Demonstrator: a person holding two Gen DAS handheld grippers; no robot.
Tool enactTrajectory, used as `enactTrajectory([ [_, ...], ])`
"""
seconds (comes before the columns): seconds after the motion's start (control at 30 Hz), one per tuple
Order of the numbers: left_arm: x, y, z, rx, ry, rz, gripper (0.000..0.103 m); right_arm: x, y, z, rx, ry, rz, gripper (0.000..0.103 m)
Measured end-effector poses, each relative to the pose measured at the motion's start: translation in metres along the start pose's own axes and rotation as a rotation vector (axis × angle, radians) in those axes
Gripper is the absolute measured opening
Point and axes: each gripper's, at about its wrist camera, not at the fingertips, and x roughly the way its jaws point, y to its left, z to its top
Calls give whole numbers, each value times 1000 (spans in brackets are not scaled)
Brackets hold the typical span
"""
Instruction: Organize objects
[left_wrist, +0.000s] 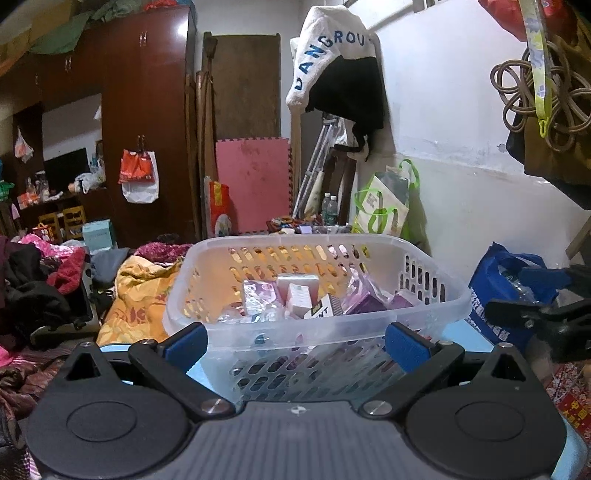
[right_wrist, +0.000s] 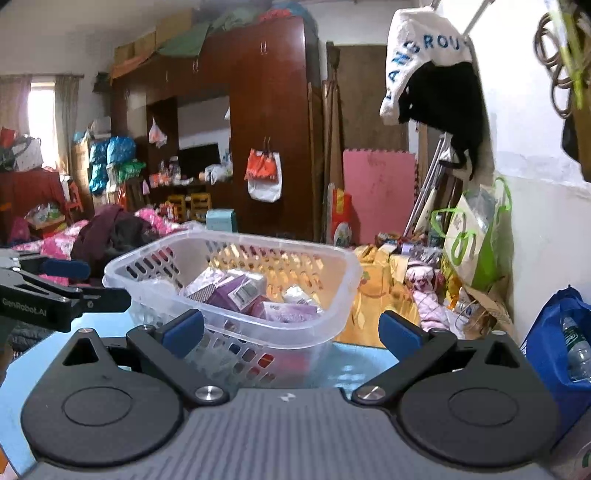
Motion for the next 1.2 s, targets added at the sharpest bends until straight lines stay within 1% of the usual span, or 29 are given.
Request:
enactTrajectory([
  [0.13,4,0,5,-3,20,-5,103,11,3,5,-6,38,-13,103],
  [0.27,9,1,7,-11,26,27,103,16,3,7,-9,56,-17,103],
  [0.53,16,-2,5,-11,44,32,103,13,-1,6,-13,47,-49,103],
  [0.73,16,-4,3,-1,42,42,103,11,-3,6,-14,44,-42,103],
  [1.2,15,-5,2,-10,42,33,103,9,-1,2,-23,31,-36,103],
])
